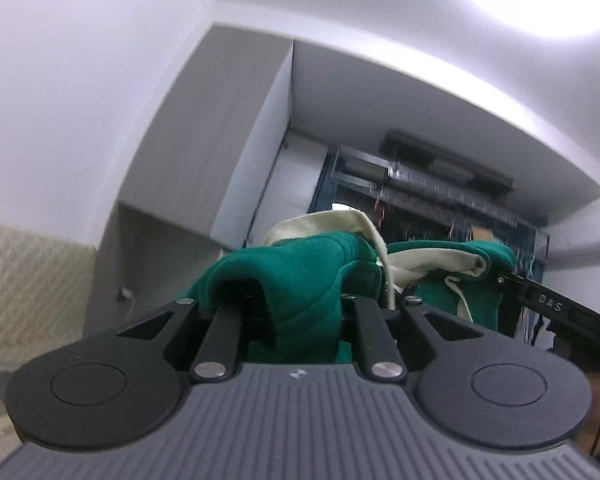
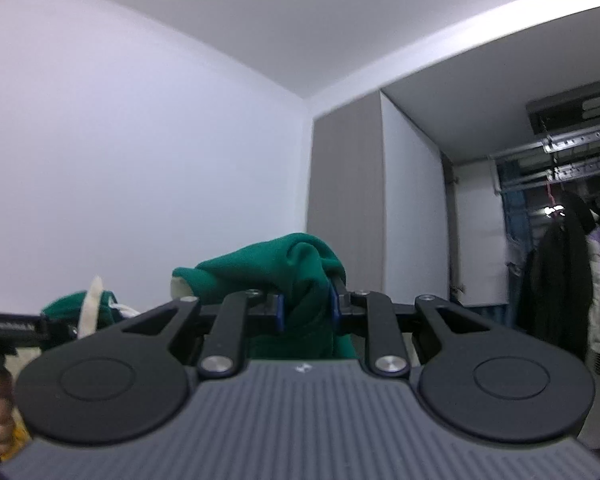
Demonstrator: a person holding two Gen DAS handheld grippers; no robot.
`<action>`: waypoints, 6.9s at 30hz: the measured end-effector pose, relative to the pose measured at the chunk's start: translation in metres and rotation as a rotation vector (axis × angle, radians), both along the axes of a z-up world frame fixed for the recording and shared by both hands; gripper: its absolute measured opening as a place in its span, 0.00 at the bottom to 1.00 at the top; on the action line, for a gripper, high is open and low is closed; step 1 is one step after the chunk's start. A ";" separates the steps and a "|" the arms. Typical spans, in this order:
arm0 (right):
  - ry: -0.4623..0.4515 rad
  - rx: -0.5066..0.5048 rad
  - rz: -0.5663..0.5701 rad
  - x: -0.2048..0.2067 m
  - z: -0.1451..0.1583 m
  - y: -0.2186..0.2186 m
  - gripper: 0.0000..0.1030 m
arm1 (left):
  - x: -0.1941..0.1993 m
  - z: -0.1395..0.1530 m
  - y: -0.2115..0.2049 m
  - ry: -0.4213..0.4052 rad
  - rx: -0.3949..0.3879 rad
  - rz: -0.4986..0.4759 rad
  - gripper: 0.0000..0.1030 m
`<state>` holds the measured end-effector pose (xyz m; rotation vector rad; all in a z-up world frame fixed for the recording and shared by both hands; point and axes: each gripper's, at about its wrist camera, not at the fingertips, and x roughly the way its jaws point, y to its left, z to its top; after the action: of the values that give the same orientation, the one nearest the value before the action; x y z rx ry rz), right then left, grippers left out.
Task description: Fold large clothes
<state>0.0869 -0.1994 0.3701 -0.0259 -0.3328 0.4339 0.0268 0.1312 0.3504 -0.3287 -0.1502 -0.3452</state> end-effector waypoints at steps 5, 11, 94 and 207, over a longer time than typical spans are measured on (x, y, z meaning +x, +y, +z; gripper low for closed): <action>0.153 0.001 -0.055 0.080 -0.062 -0.019 0.24 | 0.078 -0.069 -0.017 0.132 0.004 -0.025 0.16; 0.287 -0.020 -0.128 0.222 -0.128 -0.029 0.24 | 0.243 -0.155 -0.040 0.253 0.011 0.015 0.16; 1.422 0.557 -0.459 0.204 -0.543 -0.149 0.83 | 0.169 -0.486 -0.054 0.702 -0.032 -0.002 0.73; 1.487 0.816 -0.247 0.055 -0.547 0.007 0.79 | 0.111 -0.535 -0.017 1.037 -0.486 -0.227 0.75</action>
<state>0.1422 -0.1926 -0.1772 1.0011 0.9735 -0.0331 0.1377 0.1146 -0.1845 -0.9687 0.8411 -0.3228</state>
